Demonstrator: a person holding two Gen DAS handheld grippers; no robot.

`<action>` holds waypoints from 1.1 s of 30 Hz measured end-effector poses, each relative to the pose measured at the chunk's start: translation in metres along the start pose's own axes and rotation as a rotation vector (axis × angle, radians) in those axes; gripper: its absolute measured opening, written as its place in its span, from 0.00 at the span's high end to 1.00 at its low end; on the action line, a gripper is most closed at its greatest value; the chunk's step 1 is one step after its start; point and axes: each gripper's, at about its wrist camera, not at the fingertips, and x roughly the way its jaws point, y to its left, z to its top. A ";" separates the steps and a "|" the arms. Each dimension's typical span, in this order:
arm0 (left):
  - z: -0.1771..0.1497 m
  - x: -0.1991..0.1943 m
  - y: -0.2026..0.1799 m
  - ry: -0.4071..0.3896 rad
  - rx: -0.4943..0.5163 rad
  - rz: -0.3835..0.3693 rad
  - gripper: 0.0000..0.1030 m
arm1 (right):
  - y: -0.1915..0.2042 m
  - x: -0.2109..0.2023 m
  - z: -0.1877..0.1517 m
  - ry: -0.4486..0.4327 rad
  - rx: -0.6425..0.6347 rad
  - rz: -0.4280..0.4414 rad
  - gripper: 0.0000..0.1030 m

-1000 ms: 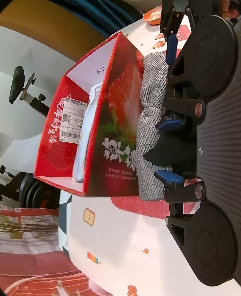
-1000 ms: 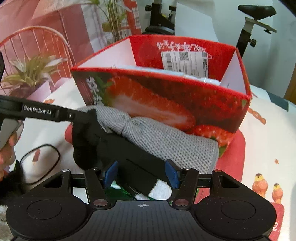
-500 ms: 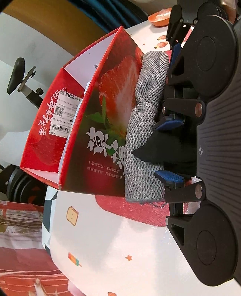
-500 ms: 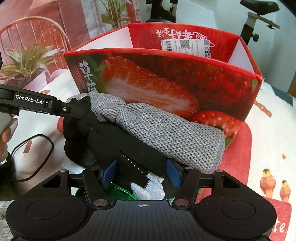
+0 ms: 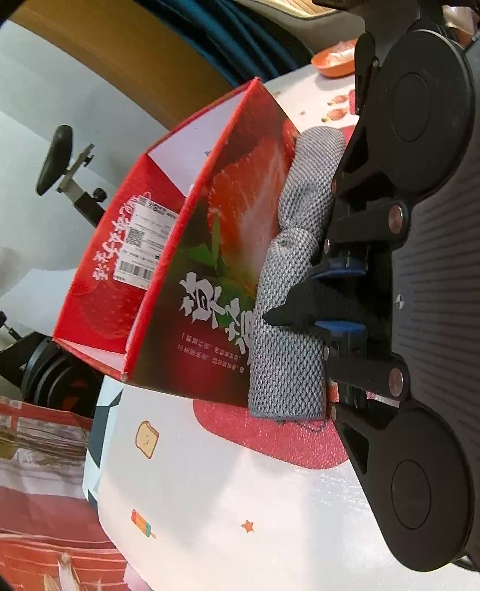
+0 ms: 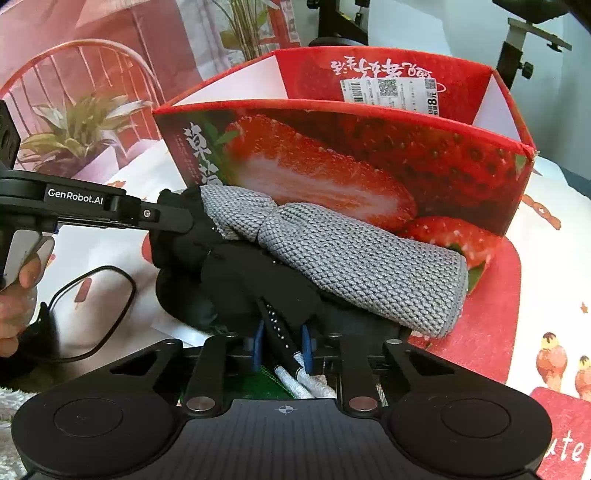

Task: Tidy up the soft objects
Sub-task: 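Grasp the black item with the left tool while the right tool grips its other end, then carry the black item with both tools over into the red box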

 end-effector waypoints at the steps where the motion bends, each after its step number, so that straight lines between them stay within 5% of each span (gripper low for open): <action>1: -0.001 -0.002 0.000 -0.008 -0.005 -0.003 0.78 | 0.000 -0.002 0.001 -0.001 -0.005 0.006 0.84; 19: 0.021 -0.057 -0.019 -0.160 0.062 -0.009 0.78 | 0.008 -0.068 0.054 -0.219 -0.028 0.067 0.84; 33: 0.087 -0.075 -0.051 -0.291 0.199 -0.040 0.78 | -0.006 -0.093 0.135 -0.316 -0.141 0.016 0.84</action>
